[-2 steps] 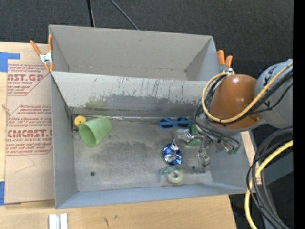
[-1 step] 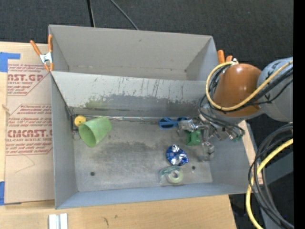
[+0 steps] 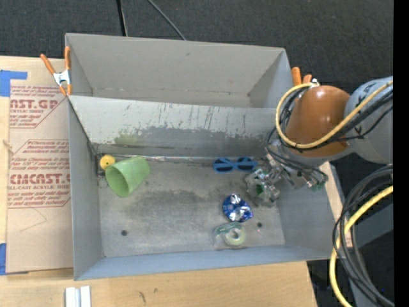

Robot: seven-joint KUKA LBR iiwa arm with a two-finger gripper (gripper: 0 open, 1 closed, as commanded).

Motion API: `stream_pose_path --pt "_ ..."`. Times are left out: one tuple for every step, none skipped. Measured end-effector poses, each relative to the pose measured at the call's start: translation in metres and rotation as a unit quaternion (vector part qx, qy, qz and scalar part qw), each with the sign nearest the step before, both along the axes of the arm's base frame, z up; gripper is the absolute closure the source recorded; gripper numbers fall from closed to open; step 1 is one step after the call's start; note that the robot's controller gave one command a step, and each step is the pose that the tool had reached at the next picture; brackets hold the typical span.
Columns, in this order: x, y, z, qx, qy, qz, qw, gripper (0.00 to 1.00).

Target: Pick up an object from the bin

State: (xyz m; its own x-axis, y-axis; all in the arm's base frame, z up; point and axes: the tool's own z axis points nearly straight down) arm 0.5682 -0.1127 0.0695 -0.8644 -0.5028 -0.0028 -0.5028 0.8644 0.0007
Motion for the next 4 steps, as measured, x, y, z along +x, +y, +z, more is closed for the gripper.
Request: stream_pose_path --pt "0.0 0.0001 0.0 0.0 0.0 0.0 1.0 0.0" --pt "0.0 0.0001 0.0 0.0 0.0 0.0 1.0 1.0" --pt "0.0 0.0 0.0 0.0 0.0 0.0 1.0 0.0" --pt "0.0 0.0 0.0 0.0 0.0001 0.0 1.0 1.0"
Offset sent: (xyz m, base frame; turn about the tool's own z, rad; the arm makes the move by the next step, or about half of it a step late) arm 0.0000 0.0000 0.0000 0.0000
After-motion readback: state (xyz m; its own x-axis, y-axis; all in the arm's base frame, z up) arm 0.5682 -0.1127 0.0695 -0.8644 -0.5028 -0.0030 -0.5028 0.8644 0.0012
